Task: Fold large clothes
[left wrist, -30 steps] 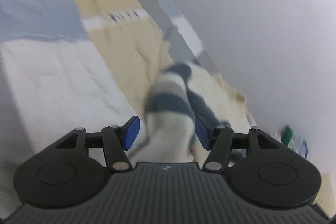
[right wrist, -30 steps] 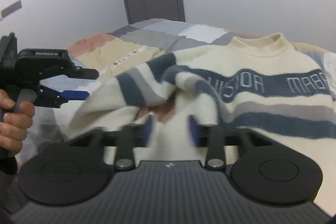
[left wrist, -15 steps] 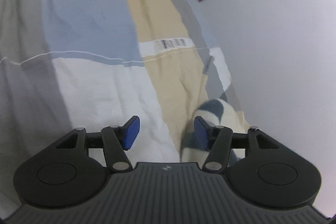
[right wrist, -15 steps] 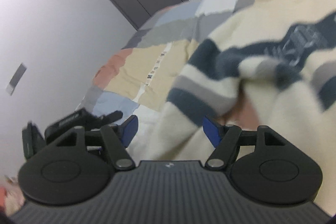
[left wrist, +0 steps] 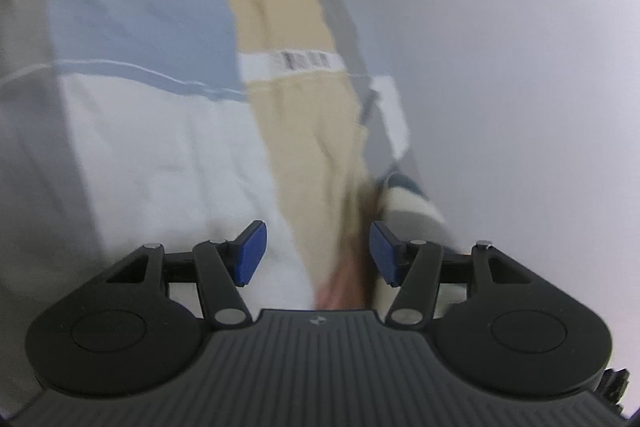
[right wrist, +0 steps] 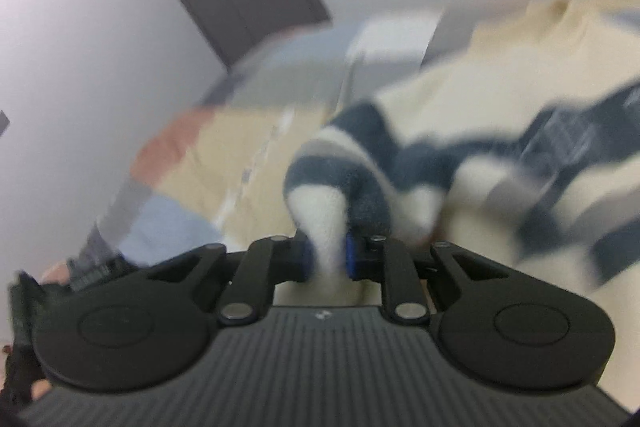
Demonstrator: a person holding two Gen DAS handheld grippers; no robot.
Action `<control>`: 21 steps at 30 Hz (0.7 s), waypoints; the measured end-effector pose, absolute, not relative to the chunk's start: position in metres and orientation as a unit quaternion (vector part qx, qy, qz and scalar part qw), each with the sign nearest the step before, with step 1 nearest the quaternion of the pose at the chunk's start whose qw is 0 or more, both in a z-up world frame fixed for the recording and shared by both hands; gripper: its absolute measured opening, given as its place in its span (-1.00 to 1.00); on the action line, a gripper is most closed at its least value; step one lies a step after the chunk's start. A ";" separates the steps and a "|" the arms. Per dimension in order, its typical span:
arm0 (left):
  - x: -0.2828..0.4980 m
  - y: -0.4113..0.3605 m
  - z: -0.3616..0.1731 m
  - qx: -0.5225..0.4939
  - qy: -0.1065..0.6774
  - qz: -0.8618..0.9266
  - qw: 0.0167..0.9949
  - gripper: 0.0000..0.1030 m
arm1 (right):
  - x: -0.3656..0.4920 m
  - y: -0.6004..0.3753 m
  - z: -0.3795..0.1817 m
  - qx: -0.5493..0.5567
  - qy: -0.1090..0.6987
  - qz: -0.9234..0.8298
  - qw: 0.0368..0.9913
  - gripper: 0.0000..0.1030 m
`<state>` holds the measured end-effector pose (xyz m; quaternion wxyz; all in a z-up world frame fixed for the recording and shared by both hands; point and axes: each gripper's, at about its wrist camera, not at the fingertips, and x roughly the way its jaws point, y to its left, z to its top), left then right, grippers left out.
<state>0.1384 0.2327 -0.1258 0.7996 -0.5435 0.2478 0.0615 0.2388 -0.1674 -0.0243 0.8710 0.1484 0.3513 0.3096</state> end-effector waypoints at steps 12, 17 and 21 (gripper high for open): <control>0.175 0.136 -0.137 -0.524 0.297 -0.095 0.793 0.23 | 0.249 -0.334 -0.049 0.164 0.322 0.158 0.919 -0.63; 0.187 0.090 -0.140 -0.499 0.319 -0.159 0.790 0.39 | 0.258 -0.360 -0.087 0.228 0.363 0.138 0.893 -0.63; 0.200 0.067 -0.136 -0.453 0.322 -0.187 0.810 0.46 | 0.259 -0.363 -0.085 0.248 0.362 0.148 0.886 -0.62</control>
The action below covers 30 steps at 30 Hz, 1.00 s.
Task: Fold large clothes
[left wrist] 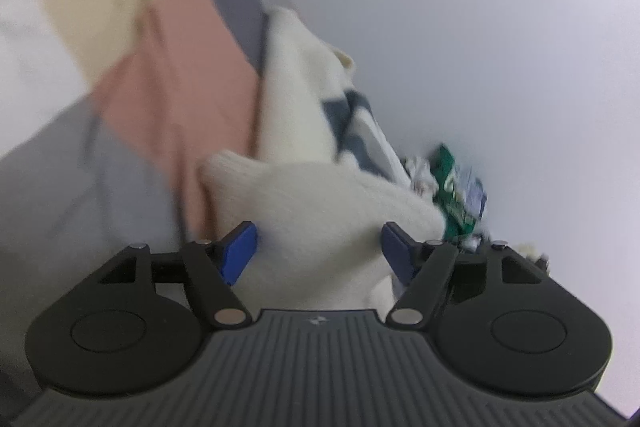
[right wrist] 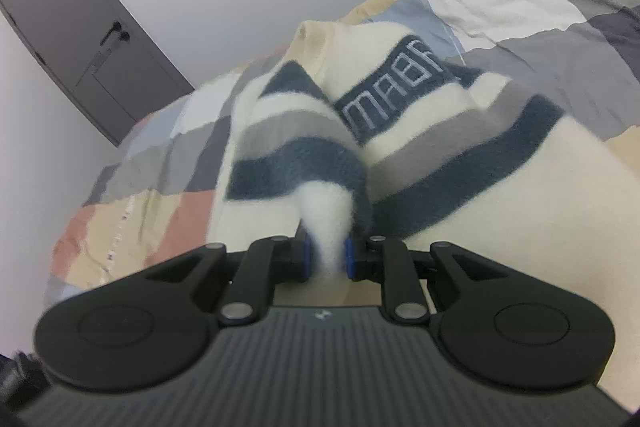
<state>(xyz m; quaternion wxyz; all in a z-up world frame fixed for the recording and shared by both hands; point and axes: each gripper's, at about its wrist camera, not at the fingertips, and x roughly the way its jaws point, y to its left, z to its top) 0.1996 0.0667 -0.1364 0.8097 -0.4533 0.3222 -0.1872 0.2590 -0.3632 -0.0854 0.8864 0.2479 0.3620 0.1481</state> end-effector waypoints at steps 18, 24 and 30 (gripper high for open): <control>0.142 0.132 -0.058 -0.403 0.131 -0.045 0.905 -0.73 | 0.246 -0.307 -0.021 0.280 0.316 0.319 0.849 -0.58; 0.103 0.192 -0.012 -0.361 -0.030 0.007 0.932 -0.74 | 0.232 -0.205 -0.005 0.268 0.316 0.387 0.824 -0.59; 0.090 0.236 -0.025 -0.323 -0.023 0.120 0.938 -0.73 | 0.223 -0.117 -0.032 0.270 0.332 0.400 0.811 -0.58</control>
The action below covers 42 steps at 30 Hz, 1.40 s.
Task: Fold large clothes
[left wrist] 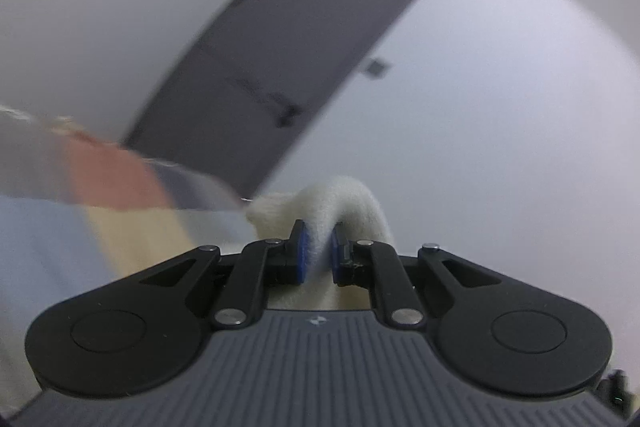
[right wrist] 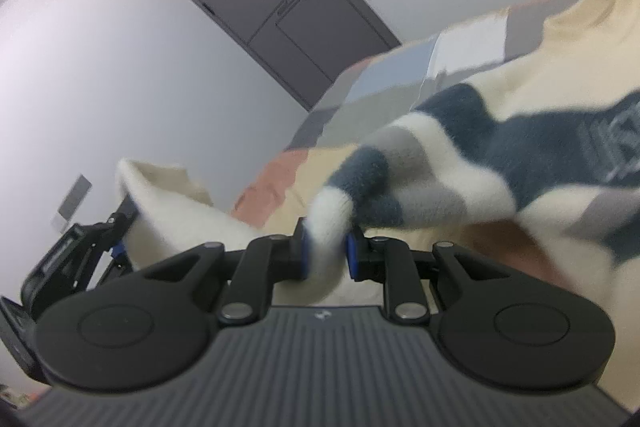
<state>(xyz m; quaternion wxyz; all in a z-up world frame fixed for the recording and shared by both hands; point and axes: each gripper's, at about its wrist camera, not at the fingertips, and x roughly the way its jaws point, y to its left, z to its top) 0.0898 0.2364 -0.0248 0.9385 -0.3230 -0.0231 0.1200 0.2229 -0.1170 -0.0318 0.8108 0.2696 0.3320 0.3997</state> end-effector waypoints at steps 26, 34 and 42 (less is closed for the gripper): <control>0.042 0.284 -0.086 -0.415 0.094 0.302 0.853 0.13 | 0.196 -0.090 -0.097 0.131 0.413 0.385 0.815 0.35; 0.068 0.283 -0.094 -0.405 0.145 0.282 0.858 0.13 | 0.180 -0.099 -0.050 0.071 0.331 0.415 0.844 0.36; 0.067 0.294 -0.105 -0.440 0.140 0.264 0.846 0.15 | 0.194 -0.053 -0.065 0.057 0.332 0.444 0.831 -0.23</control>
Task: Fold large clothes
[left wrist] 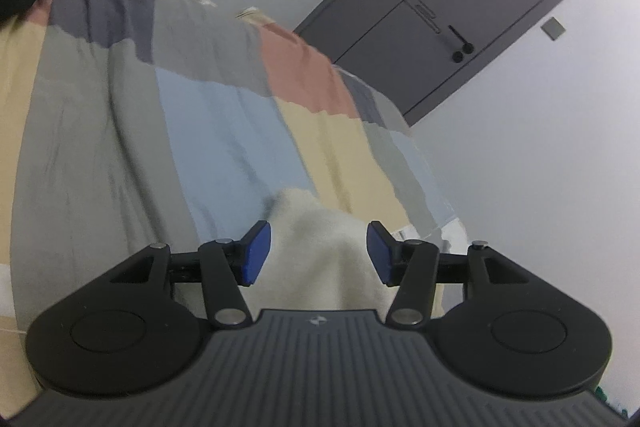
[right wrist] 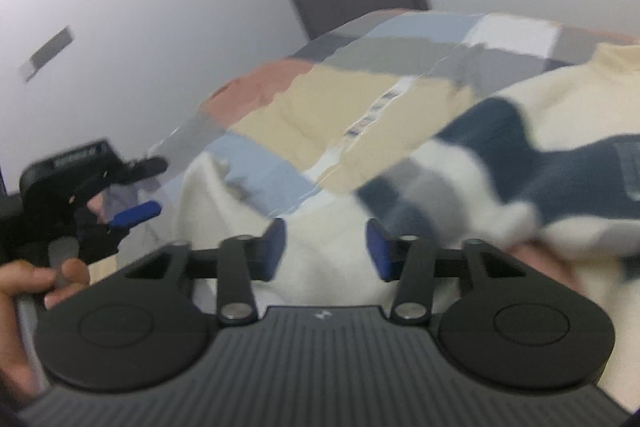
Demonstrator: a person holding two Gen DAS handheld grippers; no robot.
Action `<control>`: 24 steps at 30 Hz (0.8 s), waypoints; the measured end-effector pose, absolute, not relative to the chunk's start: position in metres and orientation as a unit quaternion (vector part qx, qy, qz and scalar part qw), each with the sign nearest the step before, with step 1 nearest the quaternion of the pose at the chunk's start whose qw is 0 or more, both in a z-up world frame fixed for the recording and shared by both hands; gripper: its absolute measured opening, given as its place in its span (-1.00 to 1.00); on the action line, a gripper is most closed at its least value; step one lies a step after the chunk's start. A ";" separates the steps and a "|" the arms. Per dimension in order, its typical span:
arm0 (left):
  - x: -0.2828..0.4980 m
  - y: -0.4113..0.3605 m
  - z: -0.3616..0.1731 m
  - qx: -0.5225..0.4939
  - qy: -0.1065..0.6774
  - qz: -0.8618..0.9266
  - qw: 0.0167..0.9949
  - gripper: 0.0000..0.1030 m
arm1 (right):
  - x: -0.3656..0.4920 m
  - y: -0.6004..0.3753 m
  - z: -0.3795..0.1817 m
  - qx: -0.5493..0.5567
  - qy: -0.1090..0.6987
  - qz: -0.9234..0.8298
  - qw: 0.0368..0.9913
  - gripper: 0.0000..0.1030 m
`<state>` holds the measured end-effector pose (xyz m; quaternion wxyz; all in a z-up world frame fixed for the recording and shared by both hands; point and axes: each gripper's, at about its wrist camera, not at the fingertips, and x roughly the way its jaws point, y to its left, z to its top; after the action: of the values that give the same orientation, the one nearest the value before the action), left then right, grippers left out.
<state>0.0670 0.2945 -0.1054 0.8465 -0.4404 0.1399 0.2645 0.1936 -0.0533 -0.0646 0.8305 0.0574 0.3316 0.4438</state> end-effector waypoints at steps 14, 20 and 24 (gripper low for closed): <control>0.087 0.284 -0.111 -0.410 0.178 0.253 0.858 0.35 | 0.154 0.000 -0.108 -0.049 0.378 0.513 0.769 -0.57; 0.117 0.265 -0.109 -0.318 0.233 0.271 0.878 0.35 | 0.153 -0.016 -0.122 -0.013 0.406 0.508 0.759 -0.58; 0.126 0.269 -0.115 -0.313 0.241 0.286 0.873 0.35 | 0.158 -0.027 -0.109 0.018 0.417 0.492 0.764 -0.51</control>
<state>0.1263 0.2694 -0.1146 0.8731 -0.3131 0.2411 0.2855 0.1583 -0.0274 -0.1090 0.7636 0.0180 0.4171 0.4925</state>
